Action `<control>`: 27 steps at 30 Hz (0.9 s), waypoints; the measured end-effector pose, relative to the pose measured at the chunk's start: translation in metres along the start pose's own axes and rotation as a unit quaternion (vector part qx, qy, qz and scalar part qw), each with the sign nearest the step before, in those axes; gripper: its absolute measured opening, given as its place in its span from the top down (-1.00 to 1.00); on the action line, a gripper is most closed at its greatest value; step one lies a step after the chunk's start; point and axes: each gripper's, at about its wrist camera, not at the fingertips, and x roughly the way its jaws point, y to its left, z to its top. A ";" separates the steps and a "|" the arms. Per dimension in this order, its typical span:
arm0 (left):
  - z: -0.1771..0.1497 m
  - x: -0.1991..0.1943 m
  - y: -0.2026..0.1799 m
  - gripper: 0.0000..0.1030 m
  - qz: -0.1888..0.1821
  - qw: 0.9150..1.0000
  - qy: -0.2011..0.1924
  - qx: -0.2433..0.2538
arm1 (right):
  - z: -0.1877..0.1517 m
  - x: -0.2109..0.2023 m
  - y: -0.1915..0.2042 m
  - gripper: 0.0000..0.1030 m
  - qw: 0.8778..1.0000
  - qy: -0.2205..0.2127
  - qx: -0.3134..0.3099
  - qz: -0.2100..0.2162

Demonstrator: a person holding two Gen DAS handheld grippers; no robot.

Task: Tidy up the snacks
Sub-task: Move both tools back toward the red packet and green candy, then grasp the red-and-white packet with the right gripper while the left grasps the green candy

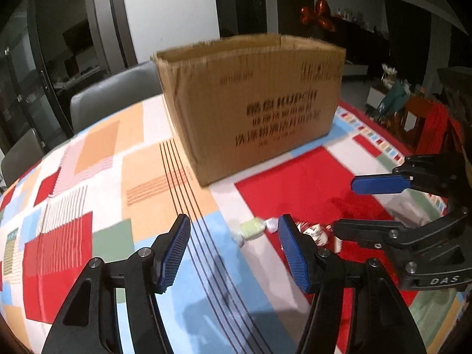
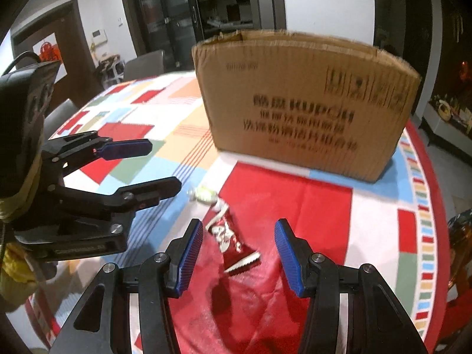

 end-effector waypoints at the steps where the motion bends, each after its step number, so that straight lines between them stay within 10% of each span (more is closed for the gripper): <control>1: -0.002 0.004 0.001 -0.18 -0.003 1.000 0.005 -0.002 | -0.001 0.004 -0.001 -0.01 1.000 0.006 0.001 0.001; 27: -0.007 0.068 0.004 0.18 -0.034 0.998 0.042 -0.034 | -0.007 0.050 -0.001 0.17 0.999 0.042 0.014 0.020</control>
